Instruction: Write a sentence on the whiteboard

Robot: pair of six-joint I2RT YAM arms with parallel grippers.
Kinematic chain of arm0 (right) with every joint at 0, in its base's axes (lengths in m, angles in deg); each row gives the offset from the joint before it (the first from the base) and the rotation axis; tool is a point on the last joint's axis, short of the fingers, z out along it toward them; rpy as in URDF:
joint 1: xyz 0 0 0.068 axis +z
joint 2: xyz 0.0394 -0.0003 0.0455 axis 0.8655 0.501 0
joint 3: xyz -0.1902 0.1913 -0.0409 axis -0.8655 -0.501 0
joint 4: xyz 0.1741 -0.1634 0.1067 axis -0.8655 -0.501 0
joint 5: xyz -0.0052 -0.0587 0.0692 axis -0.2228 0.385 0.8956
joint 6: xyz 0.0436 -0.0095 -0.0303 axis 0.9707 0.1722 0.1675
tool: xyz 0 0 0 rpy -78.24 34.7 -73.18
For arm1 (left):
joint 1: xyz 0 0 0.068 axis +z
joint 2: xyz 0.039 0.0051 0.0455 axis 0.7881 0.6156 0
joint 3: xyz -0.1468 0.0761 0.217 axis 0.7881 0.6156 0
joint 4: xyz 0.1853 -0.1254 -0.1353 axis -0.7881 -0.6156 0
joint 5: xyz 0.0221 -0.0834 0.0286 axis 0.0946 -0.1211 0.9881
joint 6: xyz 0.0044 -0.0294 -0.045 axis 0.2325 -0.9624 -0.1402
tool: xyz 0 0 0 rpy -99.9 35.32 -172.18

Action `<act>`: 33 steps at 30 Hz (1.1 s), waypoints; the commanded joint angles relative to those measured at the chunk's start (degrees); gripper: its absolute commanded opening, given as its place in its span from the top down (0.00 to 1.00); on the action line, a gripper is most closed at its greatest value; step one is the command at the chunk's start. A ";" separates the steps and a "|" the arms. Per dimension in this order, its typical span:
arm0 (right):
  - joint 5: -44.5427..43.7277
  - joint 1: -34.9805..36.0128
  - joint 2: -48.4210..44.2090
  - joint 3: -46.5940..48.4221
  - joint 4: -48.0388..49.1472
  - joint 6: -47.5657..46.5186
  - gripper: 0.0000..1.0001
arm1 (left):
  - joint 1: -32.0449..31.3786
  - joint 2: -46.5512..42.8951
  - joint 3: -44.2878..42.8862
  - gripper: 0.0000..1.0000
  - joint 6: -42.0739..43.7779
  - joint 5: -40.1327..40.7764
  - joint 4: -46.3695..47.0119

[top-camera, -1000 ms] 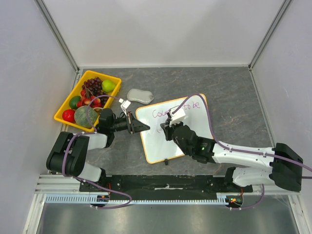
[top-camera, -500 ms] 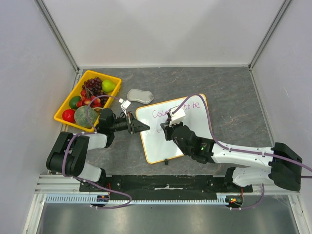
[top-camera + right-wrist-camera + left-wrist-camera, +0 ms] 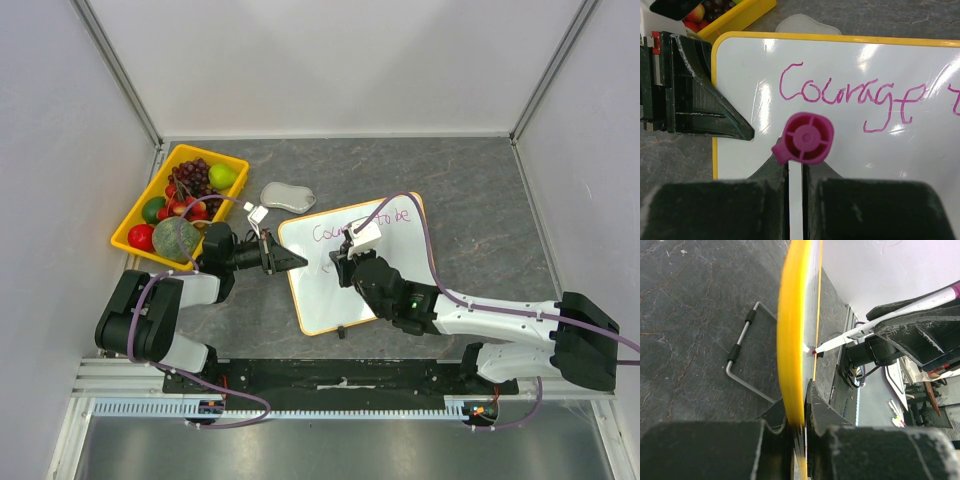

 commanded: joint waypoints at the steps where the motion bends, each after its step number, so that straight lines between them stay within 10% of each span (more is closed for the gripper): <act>1: -2.32 -0.23 1.04 1.61 1.25 0.07 1.00 | -0.81 1.14 0.13 0.98 9.37 4.57 -2.67; 33: 2.07 -0.23 -1.77 -4.19 -2.18 2.71 1.00 | -0.81 1.05 0.22 0.98 9.45 4.57 -2.76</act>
